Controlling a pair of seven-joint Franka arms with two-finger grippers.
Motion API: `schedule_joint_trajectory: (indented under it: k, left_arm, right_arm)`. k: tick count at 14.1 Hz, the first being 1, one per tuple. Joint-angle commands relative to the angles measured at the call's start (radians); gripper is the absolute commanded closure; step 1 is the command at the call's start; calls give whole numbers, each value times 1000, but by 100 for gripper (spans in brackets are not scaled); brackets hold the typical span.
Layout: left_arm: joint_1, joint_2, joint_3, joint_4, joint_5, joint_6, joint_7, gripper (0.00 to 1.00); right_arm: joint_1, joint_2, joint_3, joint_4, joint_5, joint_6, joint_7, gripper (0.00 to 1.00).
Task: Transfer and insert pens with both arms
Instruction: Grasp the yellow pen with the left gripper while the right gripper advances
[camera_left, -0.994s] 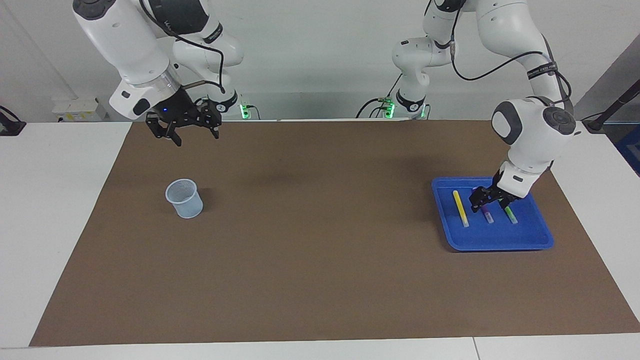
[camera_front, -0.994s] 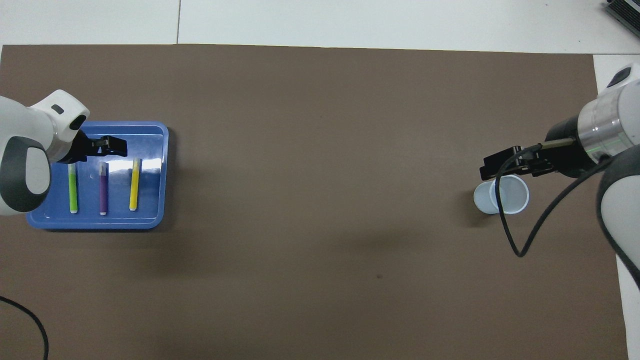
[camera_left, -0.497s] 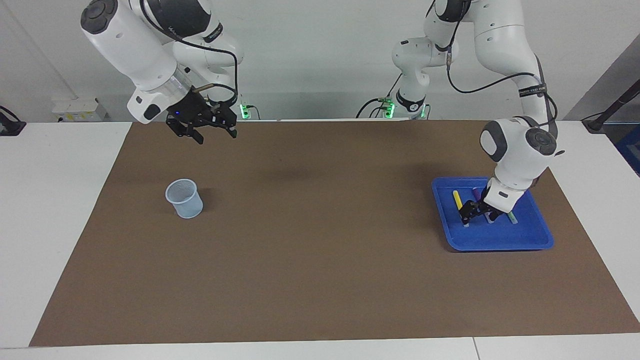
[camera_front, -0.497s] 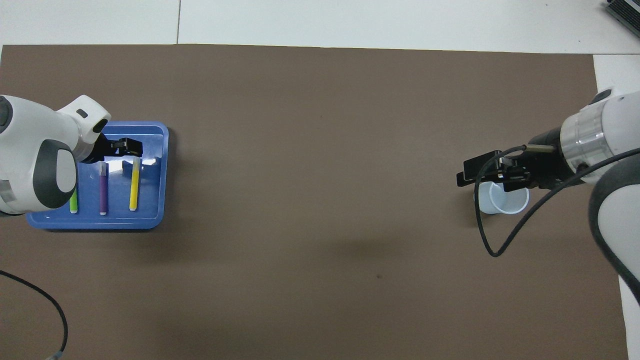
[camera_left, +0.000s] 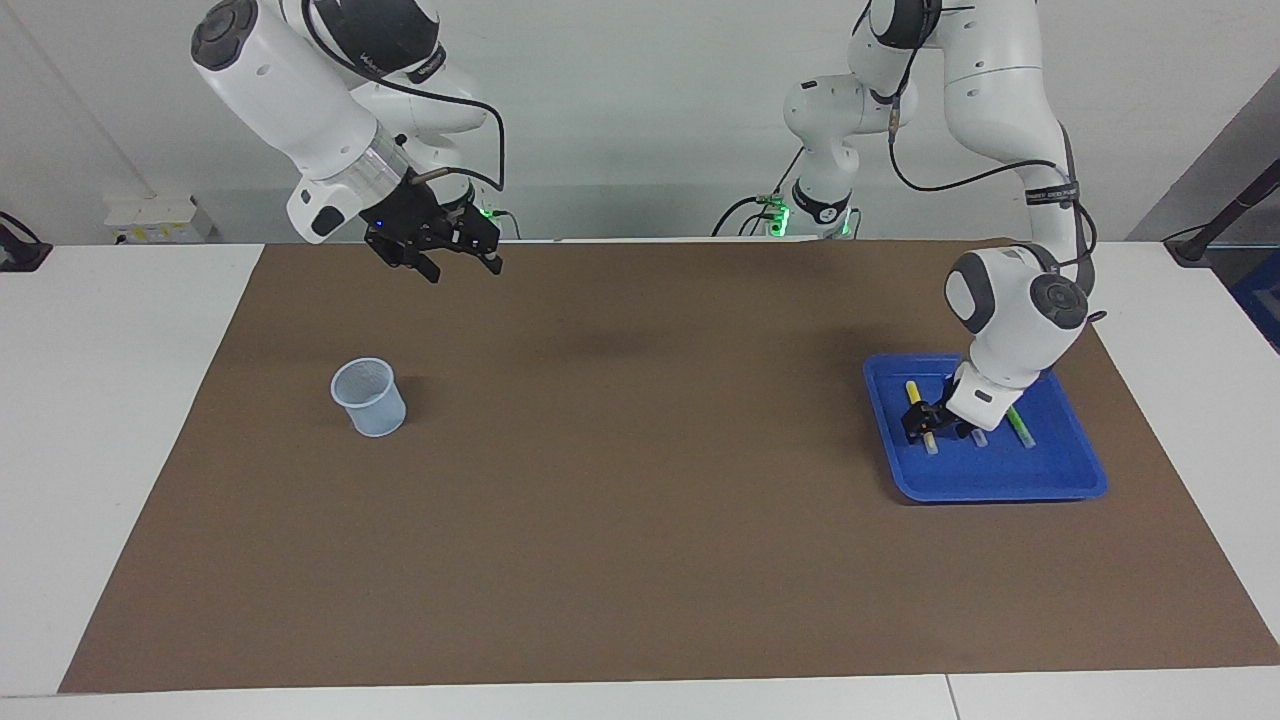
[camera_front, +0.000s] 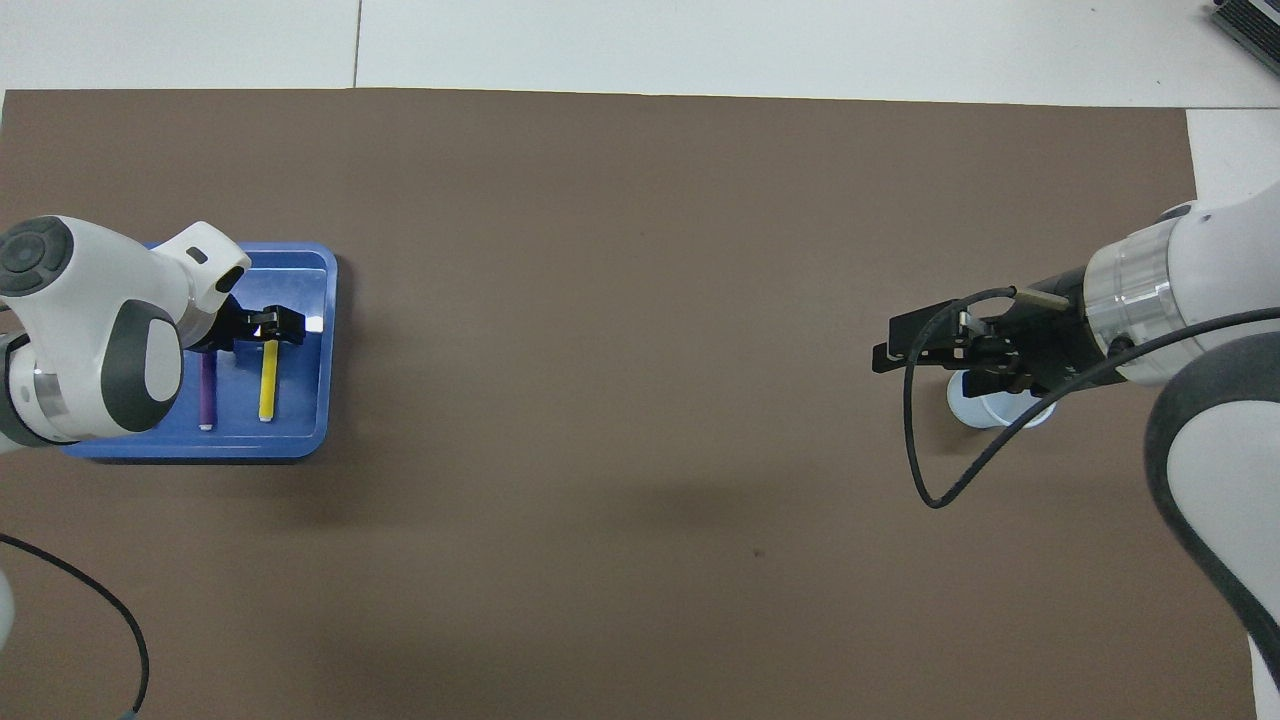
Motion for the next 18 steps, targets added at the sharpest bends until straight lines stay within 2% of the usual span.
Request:
schedule_joint_trajectory:
  k: [1,4,7,8,10,15,16,18]
  left_arm:
    - [-10,-26,5,-39,-3,9,9,9]
    - [-10,-26,5,-36,-7,9,9,23]
    - [-10,-24,6,-34,-7,15,7,31]
    - [-10,-24,6,-36,-7,17,6,38]
    - [-10,-24,6,-39,-7,23,4,59]
    - [-10,-26,8,-40,-7,24,4,96]
    - [-10,-26,8,-40,-7,24,1,100]
    - [-10,-26,8,-39,-7,20,1,100]
  right_arm:
    - [-3,-30,1,-44,31,54,22,0]
    - [-3,-35,1,-64,38,82,61,0]
    - [0,-35,3,-62,54,100,64,0]
    - [-1,-35,3,-64,63,102,64,0]
    - [-1,-36,10,-69,64,96,65,0]
    - [0,-46,21,-104,67,110,65,0]
    - [0,-47,23,-121,67,114,64,0]
    - [13,-47,38,-148,67,139,65,0]
